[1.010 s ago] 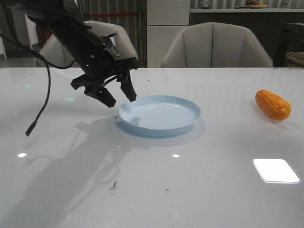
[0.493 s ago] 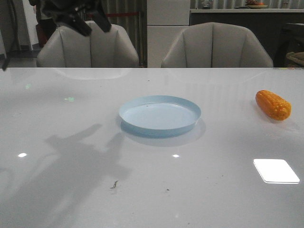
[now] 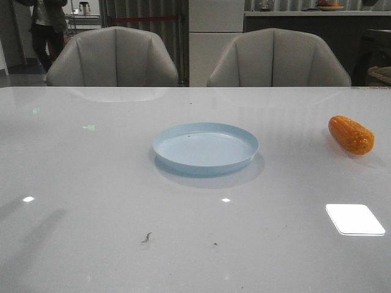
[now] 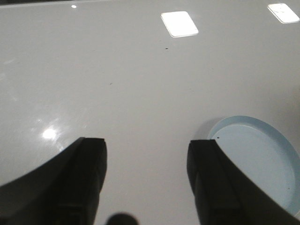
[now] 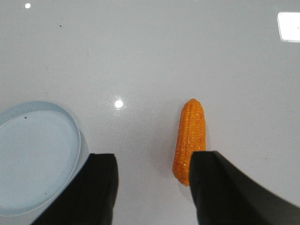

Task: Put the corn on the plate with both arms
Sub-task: 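Lower the right gripper over the orange corn cob and grasp it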

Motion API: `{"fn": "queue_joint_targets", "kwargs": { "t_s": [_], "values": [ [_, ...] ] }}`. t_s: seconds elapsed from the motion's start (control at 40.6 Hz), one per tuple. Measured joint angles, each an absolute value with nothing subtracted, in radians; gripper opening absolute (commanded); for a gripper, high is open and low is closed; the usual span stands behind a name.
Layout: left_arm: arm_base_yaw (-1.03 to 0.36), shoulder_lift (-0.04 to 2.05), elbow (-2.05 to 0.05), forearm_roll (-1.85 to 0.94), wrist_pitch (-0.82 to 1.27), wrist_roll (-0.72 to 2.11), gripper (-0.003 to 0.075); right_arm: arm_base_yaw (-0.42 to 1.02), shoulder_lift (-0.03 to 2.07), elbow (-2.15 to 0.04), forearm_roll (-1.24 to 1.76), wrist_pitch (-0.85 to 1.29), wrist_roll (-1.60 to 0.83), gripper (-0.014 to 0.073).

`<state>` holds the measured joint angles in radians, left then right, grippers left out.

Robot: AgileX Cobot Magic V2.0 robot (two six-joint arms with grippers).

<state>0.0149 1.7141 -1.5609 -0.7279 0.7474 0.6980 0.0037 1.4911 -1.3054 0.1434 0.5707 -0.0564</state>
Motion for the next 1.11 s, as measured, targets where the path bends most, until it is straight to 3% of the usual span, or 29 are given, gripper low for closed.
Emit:
{"fn": "queue_joint_targets", "kwargs": {
  "t_s": [0.246,0.493,0.961,1.109],
  "values": [
    [0.038,1.331,-1.092,-0.696,0.470,0.712,0.0448,-0.021,1.716,-1.445,0.096,0.620,0.026,0.0459],
    [0.038,1.038,-0.807,-0.694,0.353,0.714,0.0448,-0.069,1.932,-1.576,0.077,0.762,0.042,0.0459],
    [0.038,0.957,-0.738,-0.694,0.372,0.717,0.0448,-0.065,2.118,-1.762,0.083,0.867,0.034,0.0460],
    [0.038,0.957,-0.735,-0.694,0.372,0.717,0.0448,-0.060,2.136,-1.767,0.083,0.861,0.034,0.0531]
  ]
}}
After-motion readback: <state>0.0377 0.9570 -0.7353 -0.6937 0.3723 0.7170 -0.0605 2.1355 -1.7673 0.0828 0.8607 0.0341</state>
